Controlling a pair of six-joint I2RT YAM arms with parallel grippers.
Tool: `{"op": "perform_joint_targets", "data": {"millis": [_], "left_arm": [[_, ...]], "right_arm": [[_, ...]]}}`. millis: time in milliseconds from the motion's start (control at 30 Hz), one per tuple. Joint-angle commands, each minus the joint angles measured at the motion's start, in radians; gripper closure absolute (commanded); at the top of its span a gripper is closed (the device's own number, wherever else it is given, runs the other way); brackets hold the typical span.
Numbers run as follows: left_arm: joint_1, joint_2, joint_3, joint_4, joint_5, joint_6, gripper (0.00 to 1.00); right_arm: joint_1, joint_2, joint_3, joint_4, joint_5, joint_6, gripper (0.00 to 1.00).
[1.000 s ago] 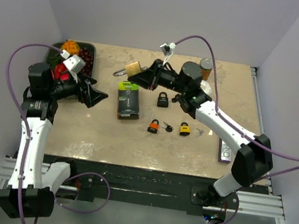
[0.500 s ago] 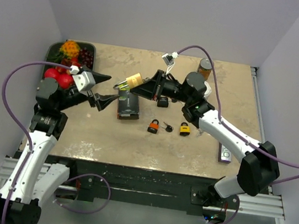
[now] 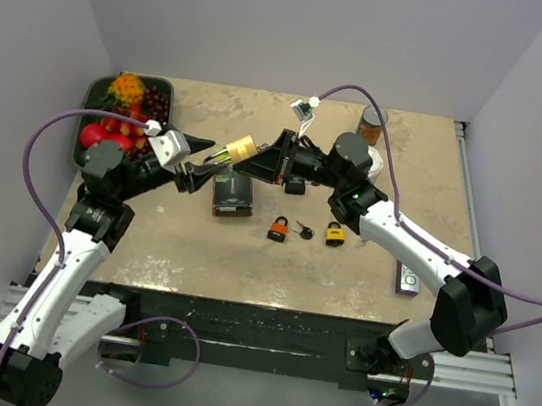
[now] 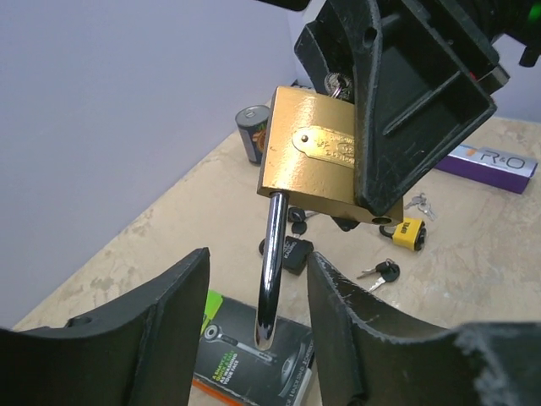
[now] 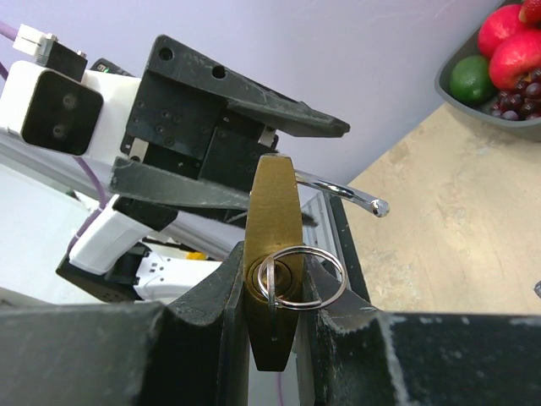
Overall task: Lock with the key
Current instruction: Pick up the lock from the center of the board.
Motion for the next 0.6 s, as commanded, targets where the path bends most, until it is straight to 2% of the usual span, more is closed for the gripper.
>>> {"op": "perform_joint_targets", "data": {"millis": [0, 333, 400, 467, 567], "left_arm": [[-0.022, 0.021, 0.021, 0.009, -0.074, 0.085, 0.51], [-0.045, 0.053, 0.029, -0.045, -0.078, 0.118, 0.56], [-0.045, 0.057, 0.031, -0.046, -0.076, 0.109, 0.65], [-0.047, 0.064, 0.032, -0.043, -0.073, 0.096, 0.69], [-0.047, 0.07, 0.041, -0.046, -0.053, 0.078, 0.99]], "right_arm": [[0.005, -0.06, 0.041, 0.093, 0.029, 0.021, 1.0], [0.005, -0.075, 0.04, 0.048, 0.059, 0.002, 1.0], [0.004, -0.074, 0.038, 0.05, 0.059, 0.005, 1.0], [0.005, -0.075, 0.04, 0.05, 0.061, 0.005, 1.0], [0.005, -0.078, 0.04, 0.03, 0.067, -0.007, 1.0]]}}
